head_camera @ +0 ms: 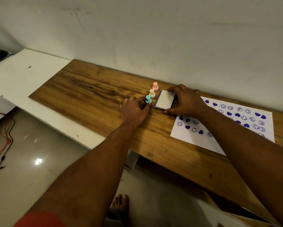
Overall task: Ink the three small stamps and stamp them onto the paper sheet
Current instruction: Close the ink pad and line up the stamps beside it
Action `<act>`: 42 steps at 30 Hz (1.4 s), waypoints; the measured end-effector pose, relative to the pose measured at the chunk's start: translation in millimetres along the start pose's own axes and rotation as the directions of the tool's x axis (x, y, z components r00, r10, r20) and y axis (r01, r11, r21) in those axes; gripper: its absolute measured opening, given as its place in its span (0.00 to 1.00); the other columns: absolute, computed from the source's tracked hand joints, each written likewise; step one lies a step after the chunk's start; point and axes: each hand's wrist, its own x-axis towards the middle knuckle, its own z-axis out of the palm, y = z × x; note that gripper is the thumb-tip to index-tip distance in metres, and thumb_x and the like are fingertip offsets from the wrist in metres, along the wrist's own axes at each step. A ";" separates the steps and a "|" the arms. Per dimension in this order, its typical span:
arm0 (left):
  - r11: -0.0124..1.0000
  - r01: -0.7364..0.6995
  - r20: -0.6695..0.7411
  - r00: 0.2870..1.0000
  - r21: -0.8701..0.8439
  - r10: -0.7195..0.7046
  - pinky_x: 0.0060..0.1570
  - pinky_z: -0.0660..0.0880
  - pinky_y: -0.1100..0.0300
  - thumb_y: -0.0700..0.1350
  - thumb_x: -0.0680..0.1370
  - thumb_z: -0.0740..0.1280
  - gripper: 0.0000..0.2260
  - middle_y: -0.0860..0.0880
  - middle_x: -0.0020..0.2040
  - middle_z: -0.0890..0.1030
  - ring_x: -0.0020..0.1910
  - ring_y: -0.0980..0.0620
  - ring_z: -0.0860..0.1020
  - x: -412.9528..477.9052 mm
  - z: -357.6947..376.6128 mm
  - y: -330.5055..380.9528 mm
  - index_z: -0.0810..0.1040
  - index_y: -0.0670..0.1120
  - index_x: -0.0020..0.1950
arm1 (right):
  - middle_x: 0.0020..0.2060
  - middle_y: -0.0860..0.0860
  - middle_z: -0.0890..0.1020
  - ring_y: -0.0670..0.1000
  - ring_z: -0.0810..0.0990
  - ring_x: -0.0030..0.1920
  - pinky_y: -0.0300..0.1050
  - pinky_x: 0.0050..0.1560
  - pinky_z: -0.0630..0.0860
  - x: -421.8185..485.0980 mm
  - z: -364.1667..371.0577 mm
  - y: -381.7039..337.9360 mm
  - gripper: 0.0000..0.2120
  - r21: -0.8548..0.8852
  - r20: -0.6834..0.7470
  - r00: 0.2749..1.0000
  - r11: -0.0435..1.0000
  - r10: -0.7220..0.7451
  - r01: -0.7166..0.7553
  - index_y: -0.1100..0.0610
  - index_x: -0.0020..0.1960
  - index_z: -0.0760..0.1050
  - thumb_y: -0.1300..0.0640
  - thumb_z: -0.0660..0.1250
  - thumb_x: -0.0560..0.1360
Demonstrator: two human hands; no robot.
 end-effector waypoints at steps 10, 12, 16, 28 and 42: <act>1.000 -0.023 -0.004 1.000 0.004 0.023 0.65 0.70 0.44 0.62 0.80 0.66 0.22 0.48 0.60 0.79 0.63 0.45 0.73 -4.2 -2.6 -0.3 0.76 0.59 0.74 | 0.73 0.51 0.71 0.56 0.73 0.70 0.62 0.70 0.65 2.3 -3.7 3.2 0.49 -0.014 0.019 1.000 1.000 0.024 -0.024 0.46 0.77 0.64 0.29 0.76 0.63; 1.000 -0.023 -0.009 1.000 -0.002 0.022 0.66 0.70 0.44 0.62 0.80 0.67 0.23 0.48 0.60 0.79 0.64 0.45 0.73 -4.6 -2.9 -0.3 0.76 0.59 0.74 | 0.73 0.51 0.71 0.56 0.73 0.71 0.62 0.70 0.65 2.0 -3.9 2.1 0.49 -0.011 0.020 1.000 1.000 0.023 -0.023 0.46 0.77 0.64 0.28 0.76 0.63; 1.000 -0.015 -0.022 1.000 -0.017 0.015 0.65 0.70 0.45 0.63 0.80 0.67 0.23 0.48 0.60 0.79 0.63 0.46 0.73 -4.1 -2.0 -0.3 0.76 0.59 0.74 | 0.74 0.50 0.71 0.56 0.72 0.71 0.62 0.70 0.64 0.2 -6.5 -0.8 0.50 -0.024 0.031 0.999 0.999 0.024 -0.024 0.46 0.77 0.63 0.27 0.76 0.62; 0.994 -0.076 -0.151 0.986 -0.080 0.064 0.62 0.72 0.45 0.62 0.78 0.69 0.25 0.47 0.62 0.80 0.63 0.45 0.75 -34.0 -20.2 5.5 0.77 0.52 0.71 | 0.71 0.49 0.75 0.52 0.80 0.64 0.59 0.66 0.67 -72.9 -84.6 5.9 0.38 -0.014 -0.195 0.978 0.997 0.076 -0.080 0.47 0.75 0.69 0.31 0.72 0.70; 0.814 -0.509 0.403 0.832 0.278 0.382 0.77 0.58 0.41 0.76 0.78 0.50 0.38 0.51 0.83 0.61 0.80 0.44 0.59 -167.6 -17.6 73.0 0.59 0.57 0.82 | 0.80 0.55 0.65 0.59 0.66 0.77 0.57 0.74 0.68 -245.6 -84.2 95.6 0.44 -0.140 0.109 0.883 0.886 0.457 -0.442 0.51 0.80 0.63 0.30 0.70 0.72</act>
